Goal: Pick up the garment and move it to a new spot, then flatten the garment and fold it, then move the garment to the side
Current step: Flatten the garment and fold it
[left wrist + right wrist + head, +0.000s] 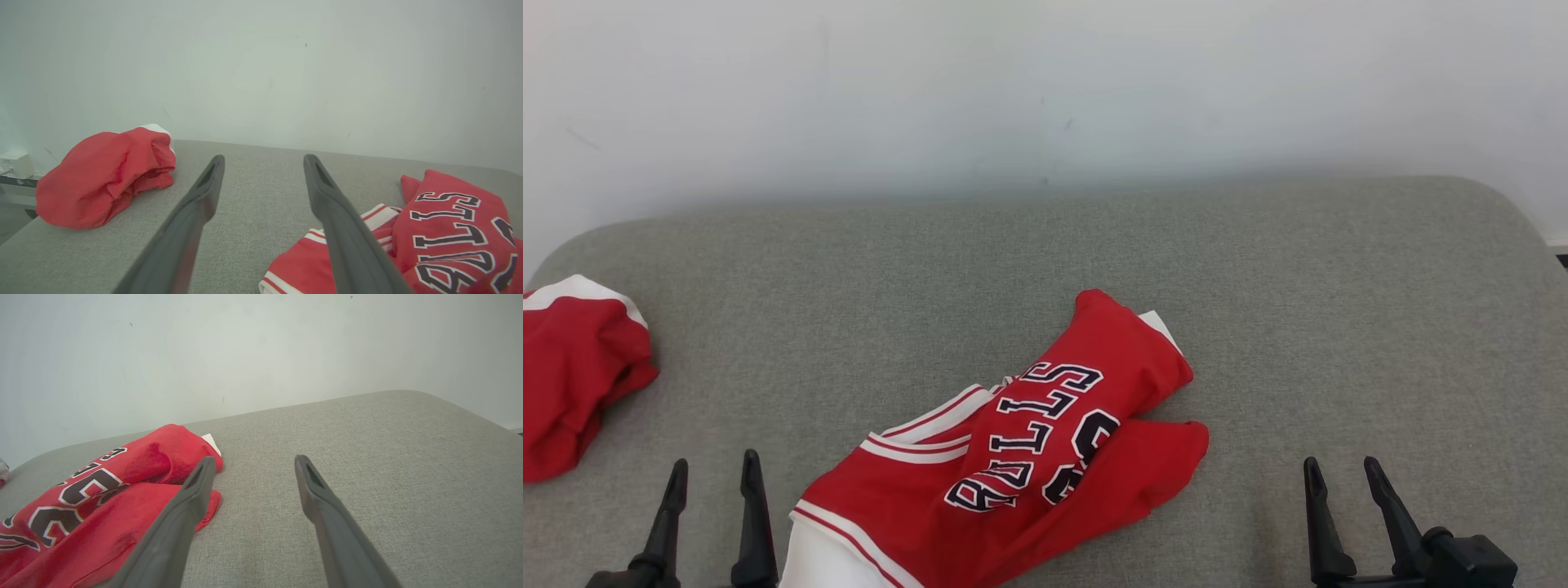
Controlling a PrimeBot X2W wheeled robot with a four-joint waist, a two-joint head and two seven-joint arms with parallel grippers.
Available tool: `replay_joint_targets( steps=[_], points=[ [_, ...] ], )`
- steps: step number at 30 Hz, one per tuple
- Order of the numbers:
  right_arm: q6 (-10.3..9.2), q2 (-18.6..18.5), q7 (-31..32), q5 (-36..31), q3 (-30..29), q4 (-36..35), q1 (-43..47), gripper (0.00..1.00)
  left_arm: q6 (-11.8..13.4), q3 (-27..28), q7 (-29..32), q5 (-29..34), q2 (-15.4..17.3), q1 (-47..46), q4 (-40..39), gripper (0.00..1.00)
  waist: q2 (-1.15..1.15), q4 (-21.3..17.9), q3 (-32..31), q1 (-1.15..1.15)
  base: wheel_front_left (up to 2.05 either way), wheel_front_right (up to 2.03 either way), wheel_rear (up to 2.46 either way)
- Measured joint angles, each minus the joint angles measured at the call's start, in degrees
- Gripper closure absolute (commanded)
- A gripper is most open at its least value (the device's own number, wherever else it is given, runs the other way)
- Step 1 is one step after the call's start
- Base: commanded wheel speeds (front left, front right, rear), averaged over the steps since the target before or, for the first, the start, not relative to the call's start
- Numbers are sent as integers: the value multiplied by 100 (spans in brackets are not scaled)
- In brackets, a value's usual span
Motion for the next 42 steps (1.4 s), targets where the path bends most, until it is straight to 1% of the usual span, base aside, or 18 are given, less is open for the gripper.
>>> replay_joint_targets(
  steps=[3, 7, 10, 12, 15, 19, 21, 28, 36, 42],
  points=[
    [0, 1, 0, 0, 4, 3, 15, 0, -149, 7, 0, 104, -3, 6, 86, 0, 0, -40, -5, 0, 0, 0, 0],
    [0, 2, 0, 2, 42, 8, -29, 0, -446, -123, 43, 189, 148, -287, 285, 0, 0, -85, 48, 0, 0, 0, 0],
    [0, 3, 0, 2, 67, 5, -101, 0, -621, -240, 302, 166, 371, -797, 377, 0, 0, -138, 128, 1, 0, 0, 0],
    [0, 4, 0, 3, 107, 9, -127, 0, -731, -337, 533, 25, 522, -1171, 472, 0, 0, -187, 193, 1, 0, 0, 0],
    [0, 5, -1, 29, 144, 33, -206, 0, -817, -539, 929, -164, 777, -1685, 619, 0, 0, -295, 292, 1, 0, 0, 0],
    [0, 7, 0, 140, 229, 85, -296, 0, -859, -910, 1483, -557, 1112, -2293, 809, 0, 0, -478, 442, 1, 0, 0, 0],
    [0, 7, 0, 183, 276, 101, -355, 0, -873, -1249, 1663, -720, 1352, -2524, 816, 0, 0, -585, 517, 1, 0, 0, 0],
    [0, 8, 0, 313, 365, 174, -490, 0, -875, -2320, 2329, -1492, 2034, -3065, 932, 0, 0, -968, 773, 1, 0, 0, 0],
    [0, 8, -1, 405, 370, 171, -544, 0, -875, -3286, 2939, -2135, 2574, -3326, 985, 0, 1, -1290, 990, 1, 0, 0, 0],
    [0, 8, 0, 420, 356, 172, -584, 0, -876, -3924, 3184, -2325, 2769, -3477, 1094, 0, 1, -1380, 1077, 1, 0, 0, 0]
  ],
)
